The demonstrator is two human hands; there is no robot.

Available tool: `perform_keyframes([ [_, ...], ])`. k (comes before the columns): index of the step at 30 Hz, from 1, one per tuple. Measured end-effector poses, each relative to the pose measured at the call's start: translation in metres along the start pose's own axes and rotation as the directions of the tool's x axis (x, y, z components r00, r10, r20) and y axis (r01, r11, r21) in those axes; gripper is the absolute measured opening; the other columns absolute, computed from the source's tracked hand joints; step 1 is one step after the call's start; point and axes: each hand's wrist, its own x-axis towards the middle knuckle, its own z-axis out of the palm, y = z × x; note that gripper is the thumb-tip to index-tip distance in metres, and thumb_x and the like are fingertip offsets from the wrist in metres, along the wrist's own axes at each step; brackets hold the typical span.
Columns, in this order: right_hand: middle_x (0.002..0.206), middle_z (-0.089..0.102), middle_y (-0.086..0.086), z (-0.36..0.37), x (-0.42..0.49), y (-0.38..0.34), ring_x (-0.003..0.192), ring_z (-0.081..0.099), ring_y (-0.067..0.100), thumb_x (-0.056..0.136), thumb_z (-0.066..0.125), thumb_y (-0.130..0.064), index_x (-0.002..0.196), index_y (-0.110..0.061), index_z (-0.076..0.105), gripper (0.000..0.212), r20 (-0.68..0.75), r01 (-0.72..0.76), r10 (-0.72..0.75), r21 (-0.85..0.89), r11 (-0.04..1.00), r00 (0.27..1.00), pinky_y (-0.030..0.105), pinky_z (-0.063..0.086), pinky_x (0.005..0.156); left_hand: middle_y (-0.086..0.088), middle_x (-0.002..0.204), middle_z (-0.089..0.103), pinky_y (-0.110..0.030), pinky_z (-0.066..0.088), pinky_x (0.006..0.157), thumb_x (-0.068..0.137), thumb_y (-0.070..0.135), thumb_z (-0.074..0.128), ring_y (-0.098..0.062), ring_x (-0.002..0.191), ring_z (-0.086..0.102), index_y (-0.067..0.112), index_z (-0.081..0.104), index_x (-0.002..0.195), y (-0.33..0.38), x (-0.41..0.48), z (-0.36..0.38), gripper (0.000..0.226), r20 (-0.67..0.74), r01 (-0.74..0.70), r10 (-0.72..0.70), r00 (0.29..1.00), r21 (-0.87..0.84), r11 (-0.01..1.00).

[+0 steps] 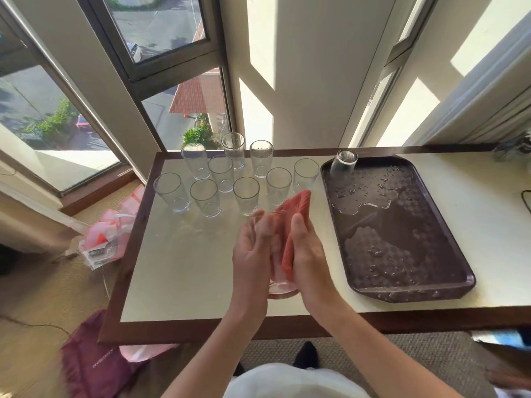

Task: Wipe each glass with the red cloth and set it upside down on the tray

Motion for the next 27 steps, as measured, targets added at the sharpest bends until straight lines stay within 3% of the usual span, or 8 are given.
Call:
perform_keyframes([
  [3,0.107,0.072,0.013,0.002,0.004,-0.008,0.095,0.072,0.017,0.098,0.037,-0.047,0.131,-0.022,0.055,0.045,-0.003,-0.024,0.024,0.038,0.999,1.0,0.023,0.058,0.075,-0.012,0.116,0.067,-0.035,0.059,0.085,0.073,0.06,0.072,-0.018,0.102,0.071,0.013,0.054,0.13,-0.001,0.004,0.0,0.076,0.033,-0.022,0.02,0.999,0.038,0.999],
  [7,0.133,0.06,-0.009,0.011,-0.018,0.015,0.116,0.063,0.008,0.093,0.04,-0.063,0.145,-0.052,0.029,0.055,-0.076,0.155,-0.183,-0.287,0.945,0.98,0.035,0.055,0.095,-0.005,0.094,0.07,-0.026,0.055,0.068,0.081,0.062,0.063,-0.017,0.083,0.069,0.004,0.054,0.124,0.002,0.014,-0.007,0.073,0.012,-0.051,0.051,0.999,0.019,0.999],
  [10,0.127,0.065,-0.009,0.008,-0.017,0.017,0.113,0.065,0.012,0.095,0.04,-0.06,0.148,-0.042,0.03,0.057,-0.053,0.132,-0.15,-0.253,0.958,0.987,0.039,0.055,0.095,-0.014,0.097,0.074,-0.033,0.056,0.062,0.085,0.067,0.055,-0.03,0.086,0.073,0.012,0.06,0.118,0.0,0.011,-0.004,0.064,-0.04,-0.002,0.002,0.999,0.003,1.0],
  [13,0.106,0.074,0.001,-0.003,-0.002,0.003,0.099,0.071,0.016,0.103,0.036,-0.041,0.129,-0.023,0.057,0.038,-0.083,-0.047,0.043,-0.04,0.998,0.996,0.042,0.055,0.095,-0.015,0.091,0.072,-0.028,0.054,0.059,0.085,0.058,0.056,-0.027,0.078,0.071,0.01,0.062,0.115,-0.007,0.002,0.003,0.057,-0.027,0.03,-0.03,0.999,0.008,1.0],
  [17,0.104,0.074,0.0,-0.002,-0.006,-0.005,0.099,0.071,0.015,0.102,0.037,-0.041,0.124,-0.023,0.06,0.037,-0.083,-0.084,0.085,0.021,0.996,0.993,0.026,0.057,0.081,-0.017,0.11,0.064,-0.03,0.055,0.069,0.077,0.059,0.064,-0.02,0.089,0.069,0.013,0.058,0.116,-0.011,0.003,0.005,0.06,0.011,-0.007,0.007,1.0,0.052,0.999],
  [21,0.121,0.052,-0.032,0.009,-0.033,0.012,0.105,0.057,-0.016,0.095,0.041,-0.051,0.142,-0.055,0.025,0.049,-0.07,0.079,-0.102,-0.278,0.957,0.992,0.008,0.047,0.083,-0.007,0.094,0.066,-0.035,0.054,0.074,0.077,0.067,0.066,-0.019,0.084,0.067,0.005,0.055,0.124,-0.006,0.011,-0.005,0.078,-0.024,-0.005,0.005,1.0,0.028,1.0],
  [24,0.111,0.067,-0.019,0.006,-0.024,0.013,0.098,0.067,0.0,0.097,0.038,-0.058,0.13,-0.068,0.035,0.035,-0.071,0.052,-0.074,-0.276,0.96,0.995,0.026,0.056,0.084,-0.012,0.097,0.073,-0.037,0.054,0.064,0.09,0.06,0.056,-0.027,0.083,0.071,0.012,0.058,0.118,-0.008,0.007,-0.005,0.055,-0.07,0.037,-0.038,0.997,-0.013,0.999],
  [27,0.099,0.074,-0.004,-0.003,0.004,0.007,0.092,0.072,0.016,0.091,0.037,-0.067,0.117,-0.045,0.057,0.039,-0.088,-0.064,0.049,-0.173,0.983,0.995,0.045,0.057,0.089,-0.015,0.105,0.071,-0.031,0.057,0.069,0.091,0.054,0.06,-0.02,0.088,0.072,0.013,0.053,0.124,-0.012,-0.002,0.004,0.053,-0.029,0.049,-0.048,0.998,0.011,0.999],
])
